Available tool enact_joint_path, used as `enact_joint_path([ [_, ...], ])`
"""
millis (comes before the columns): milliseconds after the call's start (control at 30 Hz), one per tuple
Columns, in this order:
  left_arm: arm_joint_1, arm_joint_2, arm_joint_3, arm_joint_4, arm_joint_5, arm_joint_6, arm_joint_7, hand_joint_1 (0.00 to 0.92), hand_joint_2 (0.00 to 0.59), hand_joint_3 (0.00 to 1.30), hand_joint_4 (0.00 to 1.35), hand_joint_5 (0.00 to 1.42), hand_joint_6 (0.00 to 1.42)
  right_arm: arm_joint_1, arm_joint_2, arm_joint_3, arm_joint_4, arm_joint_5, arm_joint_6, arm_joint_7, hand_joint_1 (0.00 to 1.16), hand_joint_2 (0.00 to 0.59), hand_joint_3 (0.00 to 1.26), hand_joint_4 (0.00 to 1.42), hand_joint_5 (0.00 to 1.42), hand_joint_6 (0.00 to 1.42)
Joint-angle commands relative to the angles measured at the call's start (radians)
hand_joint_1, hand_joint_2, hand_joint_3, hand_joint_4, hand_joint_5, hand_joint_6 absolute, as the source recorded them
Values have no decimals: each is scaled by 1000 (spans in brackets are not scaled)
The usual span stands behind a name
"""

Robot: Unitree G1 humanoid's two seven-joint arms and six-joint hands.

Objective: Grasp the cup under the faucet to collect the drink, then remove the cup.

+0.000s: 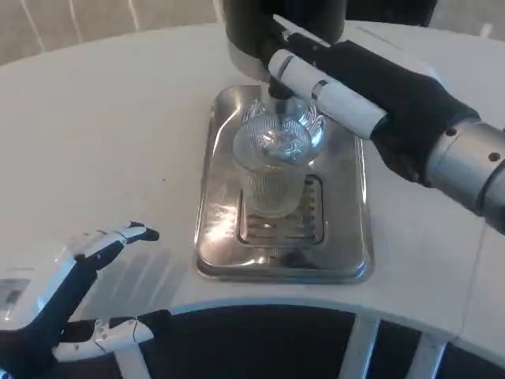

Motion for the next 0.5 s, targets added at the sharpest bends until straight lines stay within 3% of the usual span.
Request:
enact_joint_path([
  [33,14,17,1,3,-8,3,-8,55,91,304,188,245,342,-52,-25,94,-4,13,-47,55,0,517,0,0,0,0],
  [133,24,17,7,-5,-9,5,-7,54,91,304,188,246,342,-102,-61,212,6,-55,-125,78,0,517,0,0,0,0],
  [233,31,18,11,-9,-10,7,-7,54,91,304,188,246,342,-121,-72,278,21,-116,-187,96,0,517,0,0,0,0],
  [400,40,15,19,-11,-17,11,-10,54,91,302,188,246,342,-119,-79,322,26,-196,-258,118,0,518,0,0,0,0],
  [500,46,-4,29,-11,-67,19,-24,57,77,132,78,240,342,-108,-77,322,18,-226,-269,130,0,520,0,0,0,0],
])
